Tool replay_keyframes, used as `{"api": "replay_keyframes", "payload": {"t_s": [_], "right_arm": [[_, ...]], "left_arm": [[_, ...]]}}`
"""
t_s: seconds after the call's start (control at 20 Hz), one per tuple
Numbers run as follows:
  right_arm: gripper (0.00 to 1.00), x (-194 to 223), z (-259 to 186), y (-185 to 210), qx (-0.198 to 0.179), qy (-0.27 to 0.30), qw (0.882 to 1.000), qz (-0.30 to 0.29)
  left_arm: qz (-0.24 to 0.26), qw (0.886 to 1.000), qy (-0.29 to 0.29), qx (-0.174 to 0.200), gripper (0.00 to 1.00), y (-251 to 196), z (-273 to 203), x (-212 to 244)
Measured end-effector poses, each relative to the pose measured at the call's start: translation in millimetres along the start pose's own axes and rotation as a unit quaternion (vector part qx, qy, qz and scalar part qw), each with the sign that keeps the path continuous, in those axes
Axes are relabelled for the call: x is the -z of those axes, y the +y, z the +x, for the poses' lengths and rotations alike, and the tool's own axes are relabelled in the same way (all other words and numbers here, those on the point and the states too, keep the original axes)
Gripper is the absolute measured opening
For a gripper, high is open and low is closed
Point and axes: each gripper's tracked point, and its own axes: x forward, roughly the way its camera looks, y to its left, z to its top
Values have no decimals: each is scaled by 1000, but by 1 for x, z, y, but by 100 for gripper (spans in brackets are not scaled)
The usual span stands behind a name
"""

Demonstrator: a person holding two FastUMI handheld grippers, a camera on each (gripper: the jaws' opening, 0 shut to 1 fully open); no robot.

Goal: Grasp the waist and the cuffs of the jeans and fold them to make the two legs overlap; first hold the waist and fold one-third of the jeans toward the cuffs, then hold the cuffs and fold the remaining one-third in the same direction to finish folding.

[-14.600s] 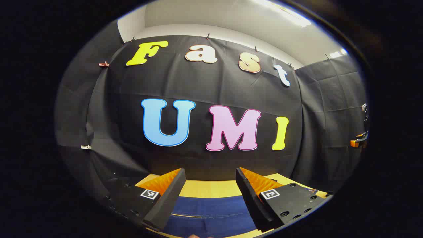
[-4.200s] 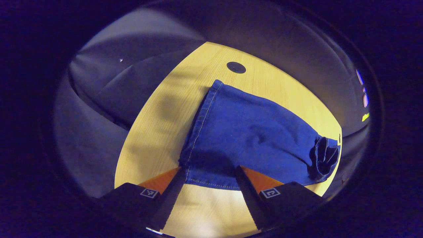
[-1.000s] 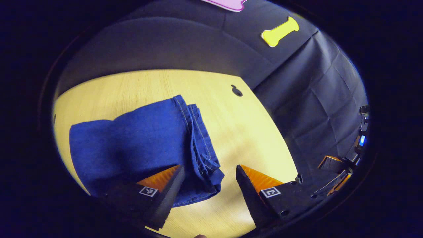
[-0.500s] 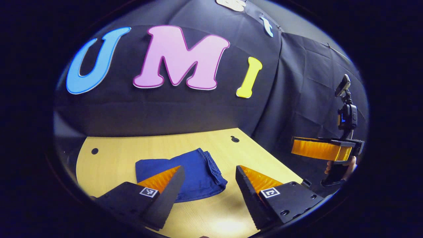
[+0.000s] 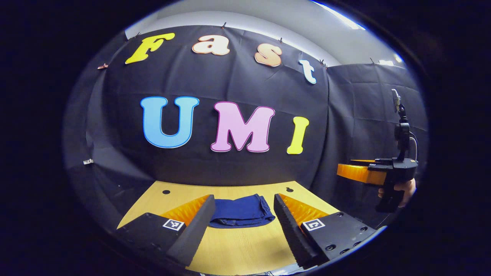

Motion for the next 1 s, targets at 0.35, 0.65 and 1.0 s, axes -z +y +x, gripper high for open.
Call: {"api": "replay_keyframes", "payload": {"t_s": [0.35, 0.65, 1.0], "right_arm": [[96, -55, -6, -2, 13, -69, 997, -28], [94, -99, 6, -16, -9, -105, 994, -32], [96, -93, 17, -17, -35, -97, 994, -25]], "left_arm": [[8, 997, -44, -64, 96, 4, -53, -43], [-17, 993, -65, -97, 96, -17, -55, -68], [16, 989, -75, -129, 92, -23, -66, -82]]}}
